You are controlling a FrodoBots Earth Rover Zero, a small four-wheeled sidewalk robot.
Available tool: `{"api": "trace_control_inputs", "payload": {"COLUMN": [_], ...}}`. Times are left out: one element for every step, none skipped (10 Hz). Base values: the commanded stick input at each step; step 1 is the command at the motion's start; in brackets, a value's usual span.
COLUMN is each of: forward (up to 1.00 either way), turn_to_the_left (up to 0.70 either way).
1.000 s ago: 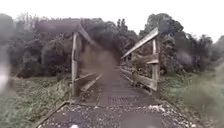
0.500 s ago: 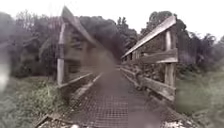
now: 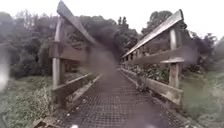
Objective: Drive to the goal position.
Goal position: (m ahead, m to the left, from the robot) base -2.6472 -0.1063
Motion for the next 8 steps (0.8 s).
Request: {"api": "trace_control_inputs", "payload": {"forward": [0.00, 0.00, 0.00, 0.00, 0.00, 0.00, 0.00, 0.00], "turn_to_the_left": [0.70, 0.70, 0.70, 0.70, 0.70, 0.70, 0.70, 0.70]}}
